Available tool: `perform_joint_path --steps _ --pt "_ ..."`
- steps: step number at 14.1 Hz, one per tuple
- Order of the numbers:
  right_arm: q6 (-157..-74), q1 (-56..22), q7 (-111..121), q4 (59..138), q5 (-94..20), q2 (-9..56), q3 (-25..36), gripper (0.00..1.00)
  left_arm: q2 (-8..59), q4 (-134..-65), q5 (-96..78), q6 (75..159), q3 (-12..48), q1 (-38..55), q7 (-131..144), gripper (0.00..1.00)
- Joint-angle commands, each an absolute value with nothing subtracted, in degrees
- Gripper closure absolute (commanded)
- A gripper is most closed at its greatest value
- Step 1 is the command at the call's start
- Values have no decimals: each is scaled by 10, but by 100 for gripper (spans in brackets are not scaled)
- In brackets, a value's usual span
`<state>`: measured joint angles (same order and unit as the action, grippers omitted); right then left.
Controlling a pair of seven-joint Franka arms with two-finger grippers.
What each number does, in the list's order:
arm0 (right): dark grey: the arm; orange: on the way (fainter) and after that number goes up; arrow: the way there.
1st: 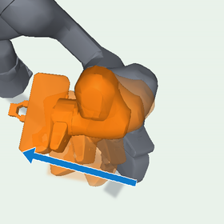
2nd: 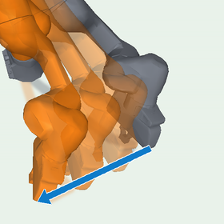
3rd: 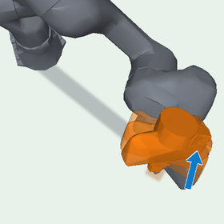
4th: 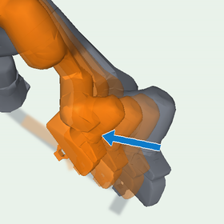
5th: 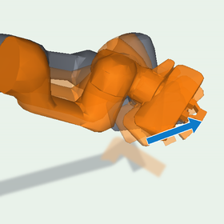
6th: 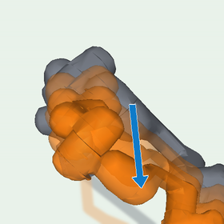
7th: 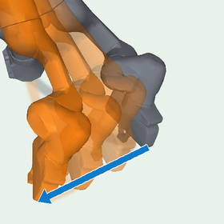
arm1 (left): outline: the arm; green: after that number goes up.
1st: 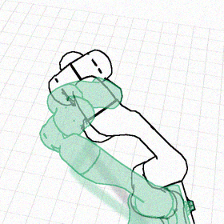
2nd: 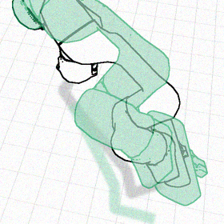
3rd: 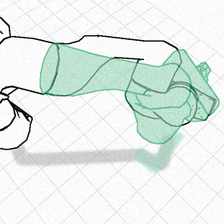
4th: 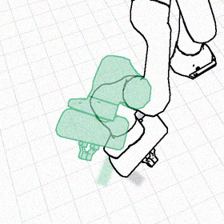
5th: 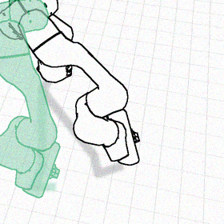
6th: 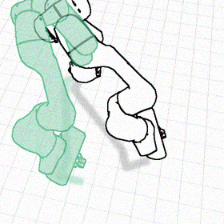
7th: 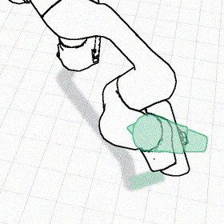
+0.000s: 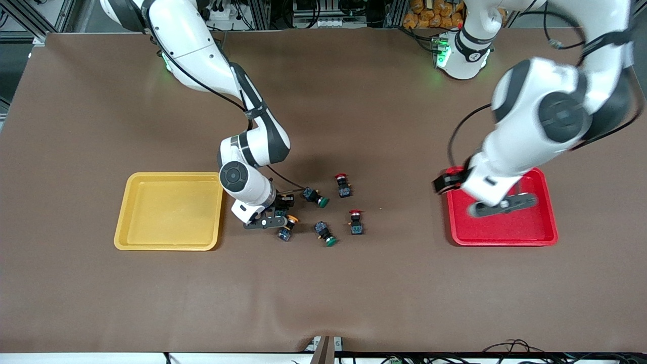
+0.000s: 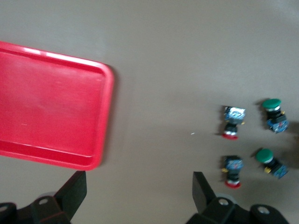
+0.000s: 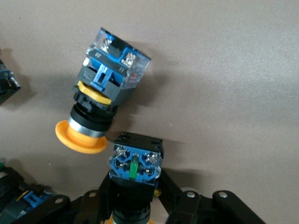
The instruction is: Place red and yellow buttons in trays
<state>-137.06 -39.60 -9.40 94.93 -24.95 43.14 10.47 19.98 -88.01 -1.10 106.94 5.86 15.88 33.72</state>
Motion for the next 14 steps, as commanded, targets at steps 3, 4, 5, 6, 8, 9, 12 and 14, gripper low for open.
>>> perform_joint_path --steps 3,4,5,6,8,9,12,14 --pt "-1191 -315 -9 864 -266 411 105 100 284 -868 -3 1149 55 222 443 0" --pt "-1138 -283 11 837 -265 398 105 100 303 -867 3 1164 54 233 456 0" --pt "-1096 -260 27 813 -260 393 105 100 319 -866 5 1182 54 239 467 0" --pt "-1059 -236 47 799 -256 382 107 100 334 -867 9 1200 54 249 476 0" --pt "-1004 -190 94 796 -243 346 115 100 361 -867 16 1239 53 267 503 0" --pt "-978 -169 108 797 -230 329 120 100 375 -867 30 1259 52 279 530 0" --pt "-912 -124 162 795 -153 274 128 100 409 -864 69 1311 52 299 589 0" --pt "-894 -99 199 788 -119 245 130 100 430 -864 74 1336 51 311 590 0"
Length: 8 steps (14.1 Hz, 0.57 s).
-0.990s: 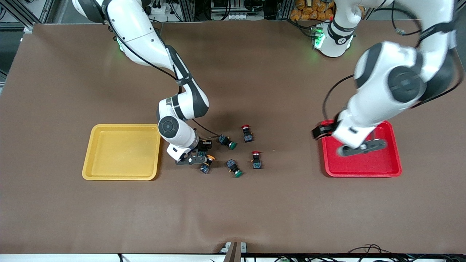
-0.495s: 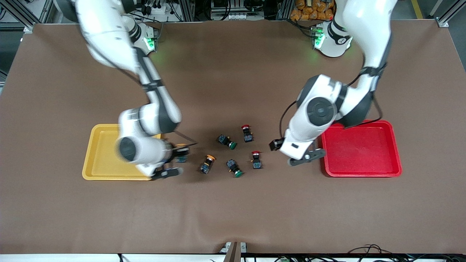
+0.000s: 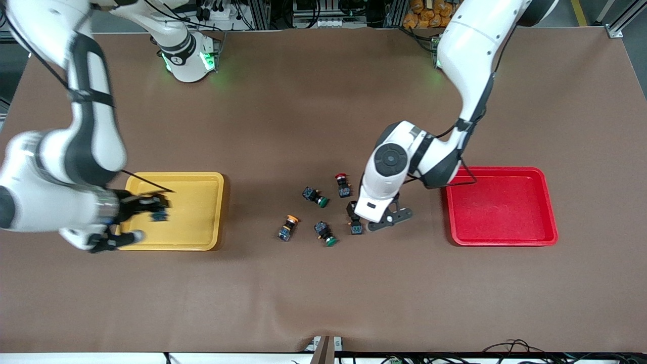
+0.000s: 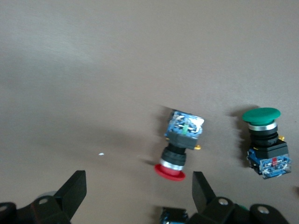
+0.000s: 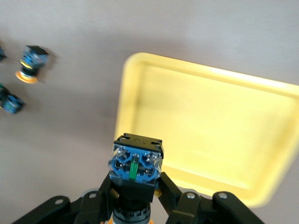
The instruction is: Place red and yellow buttons in trays
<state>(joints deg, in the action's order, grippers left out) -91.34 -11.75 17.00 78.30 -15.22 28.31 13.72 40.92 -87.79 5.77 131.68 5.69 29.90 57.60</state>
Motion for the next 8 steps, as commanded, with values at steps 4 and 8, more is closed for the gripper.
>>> perform_joint_path --steps 4,8 --pt "-889 -29 279 816 -115 239 129 100 467 -864 75 1391 48 320 591 0" --pt "-1095 -11 333 967 -109 245 129 100 485 -861 119 1426 48 323 589 0"
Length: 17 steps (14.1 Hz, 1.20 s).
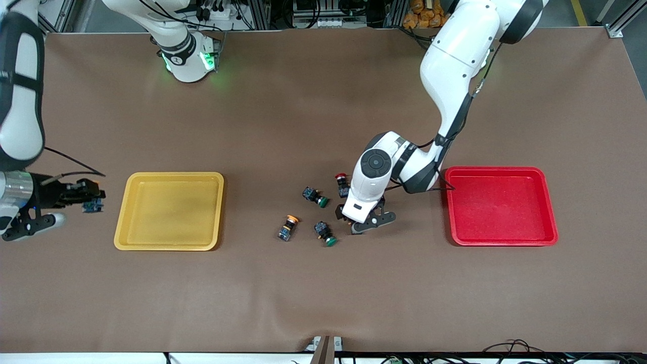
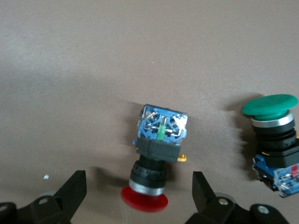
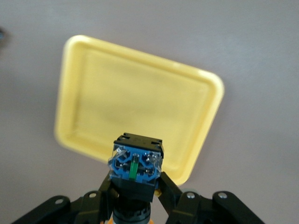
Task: Place red and yellow buttons in trays
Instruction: 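Lower the orange button into the yellow tray and open the right gripper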
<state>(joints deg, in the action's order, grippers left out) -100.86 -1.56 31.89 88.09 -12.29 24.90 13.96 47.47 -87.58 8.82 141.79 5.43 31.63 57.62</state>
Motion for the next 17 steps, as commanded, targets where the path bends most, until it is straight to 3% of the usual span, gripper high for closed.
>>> perform_joint_path --steps 1,3,6,8,9,11,12,13,16,17 --pt "-1152 -11 332 1006 -110 251 129 100 489 -861 131 1427 48 323 583 0" --pt "-1243 -11 327 1059 -112 272 128 100 494 -861 155 1431 48 323 581 0" --pt "-1270 -9 324 1082 -143 304 127 100 497 -861 159 1443 48 323 579 0" --pt "-1308 -16 324 1118 -162 307 127 100 497 -861 168 1446 48 323 579 41" --pt "-1321 -19 321 1134 -164 302 127 100 496 -861 167 1446 49 321 580 53" --pt "-1321 -24 312 1135 -168 301 126 98 493 -861 167 1446 49 320 582 66" --pt "-1324 -27 306 1134 -168 303 124 59 490 -861 167 1446 49 320 584 79" --pt "-1325 -31 302 1134 -168 304 124 1 483 -861 167 1445 49 317 586 84" --pt "-1303 -37 300 1121 -168 284 124 0 438 -873 163 1427 58 273 584 93" --pt "-1273 -41 295 1109 -168 271 124 0 417 -874 162 1386 61 271 583 95"
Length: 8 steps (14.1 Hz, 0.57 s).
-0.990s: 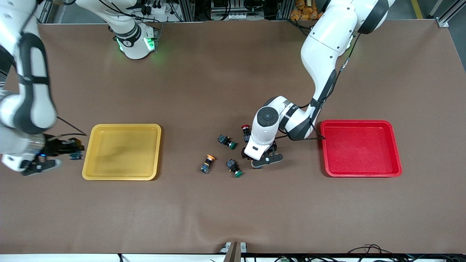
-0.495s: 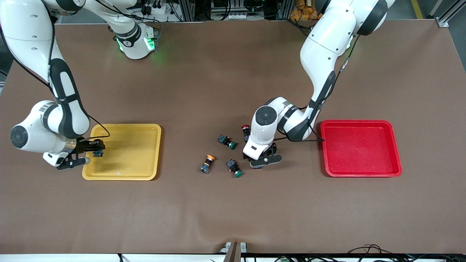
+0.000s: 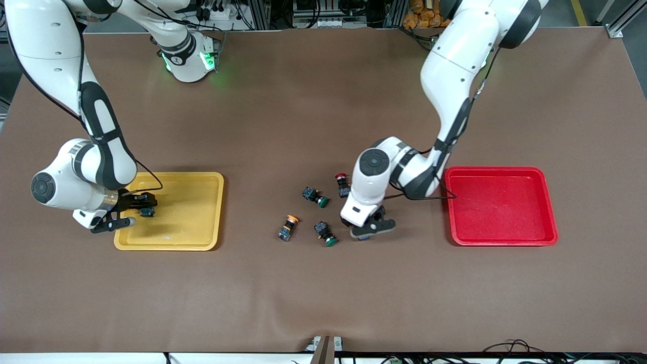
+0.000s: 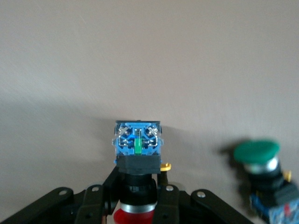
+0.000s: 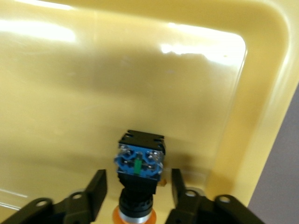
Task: Place red and yellow buttons in trays
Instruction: 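Lower the orange button into the yellow tray and open the right gripper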
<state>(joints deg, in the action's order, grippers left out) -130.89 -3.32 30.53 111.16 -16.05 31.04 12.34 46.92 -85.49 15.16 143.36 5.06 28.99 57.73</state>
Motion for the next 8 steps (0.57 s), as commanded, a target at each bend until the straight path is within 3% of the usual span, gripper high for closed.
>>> perform_joint_path --steps 1,5,8 --pt "-1232 -42 274 1089 -168 259 124 0 397 -873 162 1342 61 267 581 96" --pt "-1087 -71 218 968 -167 236 124 0 303 -890 148 1210 69 235 529 100" --pt "-1071 -154 84 912 -170 239 120 0 221 -943 89 1180 75 164 404 100"
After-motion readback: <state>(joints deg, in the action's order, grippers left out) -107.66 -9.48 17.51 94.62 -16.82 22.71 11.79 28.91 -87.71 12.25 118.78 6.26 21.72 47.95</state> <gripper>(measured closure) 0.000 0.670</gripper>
